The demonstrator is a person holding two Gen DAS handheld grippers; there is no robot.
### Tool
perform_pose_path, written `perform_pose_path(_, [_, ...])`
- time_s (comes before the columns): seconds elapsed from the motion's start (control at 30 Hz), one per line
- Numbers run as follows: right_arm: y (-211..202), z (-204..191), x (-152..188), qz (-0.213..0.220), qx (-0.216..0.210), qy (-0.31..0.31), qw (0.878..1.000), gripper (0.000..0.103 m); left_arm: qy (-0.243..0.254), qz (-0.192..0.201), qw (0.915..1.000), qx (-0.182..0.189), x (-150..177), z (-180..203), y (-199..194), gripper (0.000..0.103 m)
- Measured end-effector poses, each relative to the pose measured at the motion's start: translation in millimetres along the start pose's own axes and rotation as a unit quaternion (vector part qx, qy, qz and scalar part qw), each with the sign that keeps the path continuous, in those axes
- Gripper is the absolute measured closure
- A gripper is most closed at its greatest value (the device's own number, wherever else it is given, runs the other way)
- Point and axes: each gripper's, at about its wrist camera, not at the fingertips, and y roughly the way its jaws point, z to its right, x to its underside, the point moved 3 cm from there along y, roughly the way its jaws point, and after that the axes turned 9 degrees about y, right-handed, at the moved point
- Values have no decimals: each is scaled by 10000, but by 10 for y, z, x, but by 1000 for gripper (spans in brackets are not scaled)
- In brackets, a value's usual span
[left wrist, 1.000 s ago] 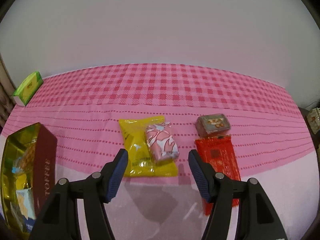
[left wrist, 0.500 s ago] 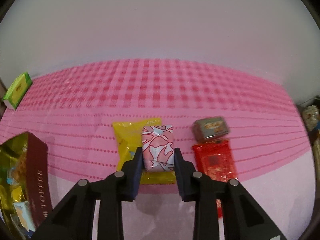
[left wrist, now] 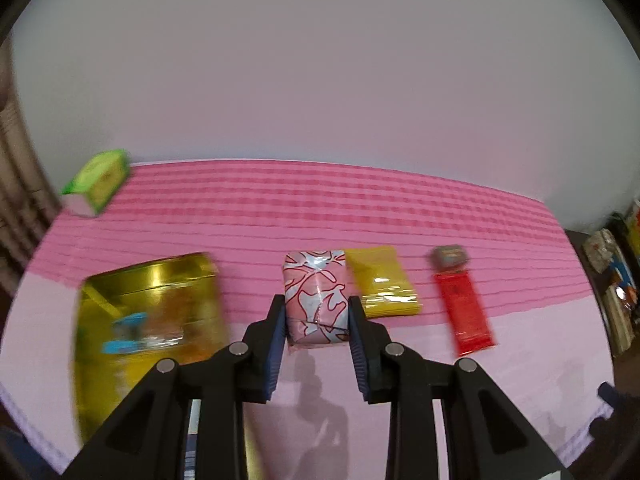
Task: Organize snacks
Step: 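Carry the pink-patterned candy into the gold tin and release it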
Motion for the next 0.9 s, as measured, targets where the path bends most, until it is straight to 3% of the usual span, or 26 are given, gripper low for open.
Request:
perform_pose_path(0.2, [-4, -68, 30, -30, -35, -43, 10000, 0, -644, -97, 9966, -503, 344, -888, -204, 73])
perform_pose_path(0.37, [39, -153, 81, -94, -19, -168, 9998, 0, -1051, -262, 9914, -732, 767, -1386, -311, 73])
perform_pose_path(0.6, [72, -226, 129, -161, 6, -291, 9994, 0, -1159, -368, 9893, -805, 1184, -1515, -352, 73])
perform_pose_path(0.9, [124, -263, 174, -237, 51, -357, 9991, 0, -876, -519, 9897, -1007, 1240, -1432, -163, 73])
